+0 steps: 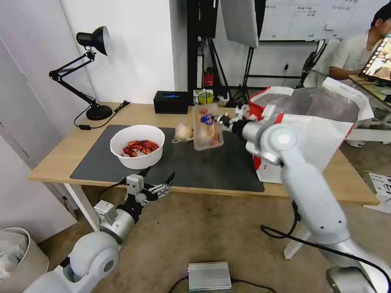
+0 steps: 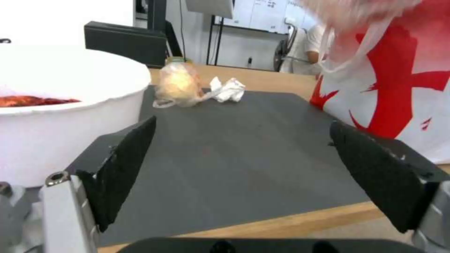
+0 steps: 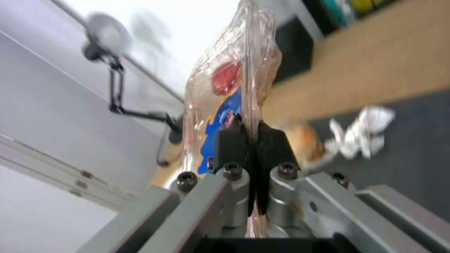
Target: Pick up the trash from the table and place it into the takeout bag.
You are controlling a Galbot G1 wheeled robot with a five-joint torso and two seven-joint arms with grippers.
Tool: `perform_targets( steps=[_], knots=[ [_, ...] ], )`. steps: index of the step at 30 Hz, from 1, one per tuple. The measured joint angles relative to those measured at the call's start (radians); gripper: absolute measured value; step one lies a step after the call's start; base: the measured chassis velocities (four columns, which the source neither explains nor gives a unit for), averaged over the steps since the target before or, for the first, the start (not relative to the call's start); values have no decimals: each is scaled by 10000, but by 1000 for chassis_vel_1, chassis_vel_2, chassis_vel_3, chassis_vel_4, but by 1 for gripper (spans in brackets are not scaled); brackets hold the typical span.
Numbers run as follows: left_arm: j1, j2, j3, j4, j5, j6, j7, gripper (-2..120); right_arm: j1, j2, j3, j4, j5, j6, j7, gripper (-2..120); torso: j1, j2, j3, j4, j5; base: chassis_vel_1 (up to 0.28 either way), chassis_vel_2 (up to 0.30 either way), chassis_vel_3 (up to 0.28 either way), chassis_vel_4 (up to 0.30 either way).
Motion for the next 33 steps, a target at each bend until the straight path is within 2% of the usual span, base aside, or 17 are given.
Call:
perform_targets(
  steps=[7, 19, 22, 27, 29, 33],
  knots=[
    [224, -199, -48, -120, 152, 27, -38, 100, 392, -650, 579, 475, 344, 438, 459, 0, 0, 0, 0, 0, 0, 0, 0, 0, 0],
    [243, -262, -40, -148, 127, 60, -70, 100, 850, -1643, 1205, 329, 416, 1018, 921, 0, 0, -1, 0, 1, -1, 0, 0, 0, 0],
    [212, -262, -19, -148, 116, 63, -75, 100, 1031, -2281, 1297, 76, -154, 1290, 986, 0, 0, 0, 1, 0, 0, 0, 0, 0, 0],
    [197, -273, 13, -148, 112, 64, -77, 100, 1063, -2725, 1348, -92, -548, 1336, 989, 0, 0, -1, 0, 0, 0, 0, 0, 0, 0],
    [174, -313, 49, -122, 111, 64, -76, 100, 926, -3143, 1354, -188, -1267, 1346, 843, 0, 0, 0, 0, -1, 1, 0, 0, 0, 0],
    [150, -342, 87, -86, 111, 63, -76, 100, 610, -3419, 1360, -185, -1942, 1346, 711, 0, 0, 0, 1, -1, 1, 0, 0, 0, 0]
  ],
)
